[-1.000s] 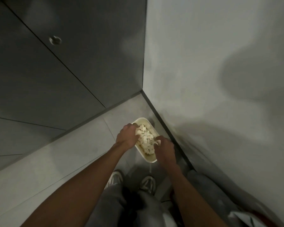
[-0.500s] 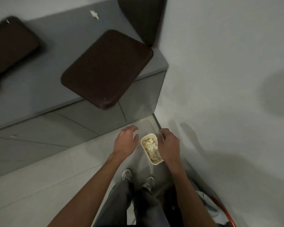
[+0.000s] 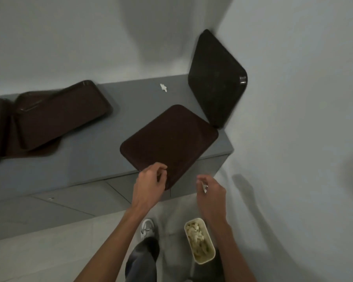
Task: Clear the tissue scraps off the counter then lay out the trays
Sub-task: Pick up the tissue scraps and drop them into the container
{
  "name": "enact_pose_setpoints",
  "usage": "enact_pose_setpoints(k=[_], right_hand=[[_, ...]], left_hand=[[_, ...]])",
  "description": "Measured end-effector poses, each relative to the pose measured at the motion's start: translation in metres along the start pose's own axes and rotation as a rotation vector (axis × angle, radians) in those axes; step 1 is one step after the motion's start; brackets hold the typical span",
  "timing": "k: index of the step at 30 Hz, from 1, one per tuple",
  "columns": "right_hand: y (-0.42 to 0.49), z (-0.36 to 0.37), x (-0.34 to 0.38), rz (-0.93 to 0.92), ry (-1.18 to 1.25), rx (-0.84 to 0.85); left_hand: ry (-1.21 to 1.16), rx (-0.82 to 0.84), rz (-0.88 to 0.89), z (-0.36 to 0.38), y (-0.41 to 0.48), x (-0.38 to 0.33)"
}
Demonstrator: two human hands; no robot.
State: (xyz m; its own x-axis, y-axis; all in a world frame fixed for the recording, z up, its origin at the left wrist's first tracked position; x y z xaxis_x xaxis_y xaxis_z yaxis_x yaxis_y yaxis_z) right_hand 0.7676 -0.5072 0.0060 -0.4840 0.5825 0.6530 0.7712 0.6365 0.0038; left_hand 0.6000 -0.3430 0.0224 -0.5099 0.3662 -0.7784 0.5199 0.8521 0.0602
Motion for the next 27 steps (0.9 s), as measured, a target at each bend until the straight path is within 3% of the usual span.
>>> enact_pose_setpoints(k=[15,22,27], right_hand=[[0.202,0.125,0.102,0.005,-0.063,0.116],[0.311,0.171,0.134,-0.112,-0.117,0.145],[0.394,0.204,0.164,-0.225,-0.191,0.126]], left_hand=[[0.129,0.109,-0.042,-0.017,0.276,0.102],[0.311,0.158,-0.055,0.008,0.359,0.179],[0.419,0.128,-0.011,0.01,0.368,0.19]])
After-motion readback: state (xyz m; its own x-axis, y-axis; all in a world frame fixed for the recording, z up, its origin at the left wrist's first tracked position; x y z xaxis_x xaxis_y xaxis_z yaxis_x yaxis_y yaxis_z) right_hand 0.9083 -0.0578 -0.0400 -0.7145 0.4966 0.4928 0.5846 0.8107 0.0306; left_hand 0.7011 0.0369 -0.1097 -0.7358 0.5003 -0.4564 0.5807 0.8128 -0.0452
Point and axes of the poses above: each hand's wrist, its own y-axis towards the middle knuckle, its own z-axis out of the palm, x = y × z, the point moved 7 cm from there along y, towards the middle knuckle, and after that the axes turned 8 degrees about -y, right-handed, at the moved point
